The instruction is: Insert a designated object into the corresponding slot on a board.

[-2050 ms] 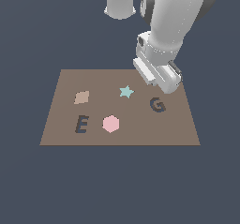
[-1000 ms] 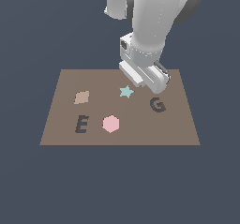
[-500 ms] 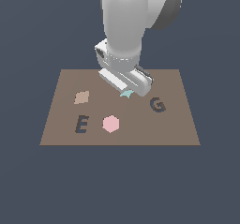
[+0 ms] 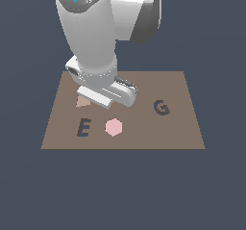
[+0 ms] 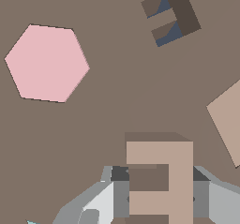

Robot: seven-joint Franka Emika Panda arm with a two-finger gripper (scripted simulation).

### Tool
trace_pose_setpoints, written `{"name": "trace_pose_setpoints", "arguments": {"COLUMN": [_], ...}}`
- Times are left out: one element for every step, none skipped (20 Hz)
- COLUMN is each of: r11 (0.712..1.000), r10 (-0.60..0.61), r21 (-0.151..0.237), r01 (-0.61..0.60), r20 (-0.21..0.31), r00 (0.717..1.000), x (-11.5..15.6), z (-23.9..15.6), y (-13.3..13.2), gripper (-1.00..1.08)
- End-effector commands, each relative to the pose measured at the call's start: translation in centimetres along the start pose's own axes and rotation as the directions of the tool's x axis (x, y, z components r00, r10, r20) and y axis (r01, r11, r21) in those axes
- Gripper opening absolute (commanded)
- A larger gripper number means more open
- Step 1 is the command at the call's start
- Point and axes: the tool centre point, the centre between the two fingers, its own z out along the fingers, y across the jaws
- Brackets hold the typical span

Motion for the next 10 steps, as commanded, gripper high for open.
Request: {"name": "trace_pose_setpoints", "arguments": {"r11": [0.998, 0.996, 0.993, 0.990, 0.987, 0.983, 0.979, 0.975, 0.970, 0.966], "r10": [-0.069, -0.094, -0.118, -0.141, -0.163, -0.184, -0.205, -0.224, -0.242, -0.259], "r21": [0.000, 0.000, 0.000, 0.000, 0.000, 0.000, 0.000, 0.000, 0.000, 0.000], "r01": [0.069, 0.094, 0.118, 0.141, 0.163, 0.184, 0.205, 0.224, 0.242, 0.259], "r20": [0.000, 0.000, 0.000, 0.000, 0.000, 0.000, 0.000, 0.000, 0.000, 0.000], "r00": [0.998, 0.996, 0.993, 0.990, 0.987, 0.983, 0.979, 0.975, 0.970, 0.966], "x": [1.9, 2.6, 3.3, 4.0, 4.7, 5.3, 5.9, 6.5, 7.1, 7.6], "z": [-0.1, -0.1, -0.1, -0.1, -0.1, -0.1, -0.1, -0.2, -0.2, -0.2], "y": [0.6, 0.8, 1.0, 1.2, 1.3, 1.4, 1.5, 1.5, 1.6, 1.6], "gripper": [-1.00, -1.00, -1.00, -1.00, -1.00, -1.00, -1.00, -1.00, -1.00, -1.00]}}
